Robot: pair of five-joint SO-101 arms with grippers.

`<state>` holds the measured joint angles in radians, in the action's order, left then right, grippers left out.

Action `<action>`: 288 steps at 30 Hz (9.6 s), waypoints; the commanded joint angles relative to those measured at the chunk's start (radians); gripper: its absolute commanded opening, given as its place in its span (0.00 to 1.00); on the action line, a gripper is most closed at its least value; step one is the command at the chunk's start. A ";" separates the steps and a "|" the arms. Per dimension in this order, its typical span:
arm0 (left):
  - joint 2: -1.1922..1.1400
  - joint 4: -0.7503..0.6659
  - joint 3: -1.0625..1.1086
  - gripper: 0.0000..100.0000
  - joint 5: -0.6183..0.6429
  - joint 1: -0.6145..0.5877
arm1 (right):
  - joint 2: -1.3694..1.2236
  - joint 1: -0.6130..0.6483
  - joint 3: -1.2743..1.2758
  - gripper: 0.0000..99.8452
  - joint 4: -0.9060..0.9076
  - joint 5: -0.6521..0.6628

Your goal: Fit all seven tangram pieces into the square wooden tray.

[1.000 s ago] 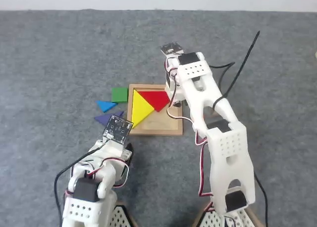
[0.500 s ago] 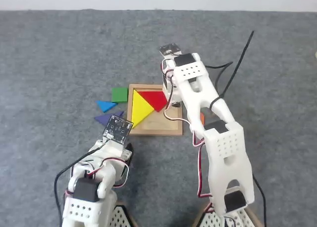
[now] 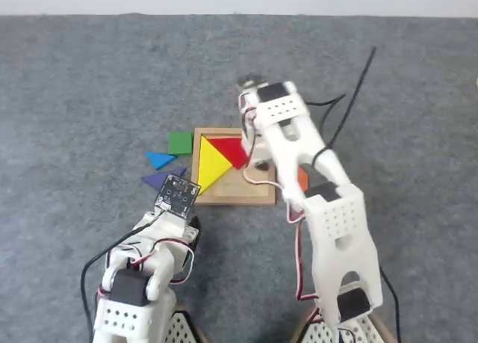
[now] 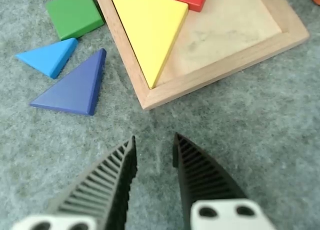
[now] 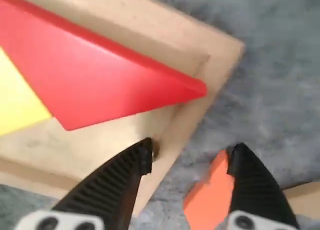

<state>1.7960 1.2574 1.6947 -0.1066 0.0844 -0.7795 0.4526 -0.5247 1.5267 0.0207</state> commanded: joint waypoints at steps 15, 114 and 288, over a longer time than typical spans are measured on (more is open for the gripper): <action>0.017 0.003 -0.012 0.12 0.009 -0.008 | -0.044 -0.173 -0.089 0.06 0.015 -0.044; 0.017 0.003 -0.012 0.12 0.009 -0.008 | 0.401 -0.550 0.614 0.14 -0.306 0.152; 0.017 0.003 -0.012 0.12 0.009 -0.008 | 0.015 -0.061 -0.565 0.24 0.271 -0.029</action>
<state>1.7960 1.2574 1.6947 -0.1066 0.0844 -0.9866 0.4035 -1.1508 1.7538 -0.0529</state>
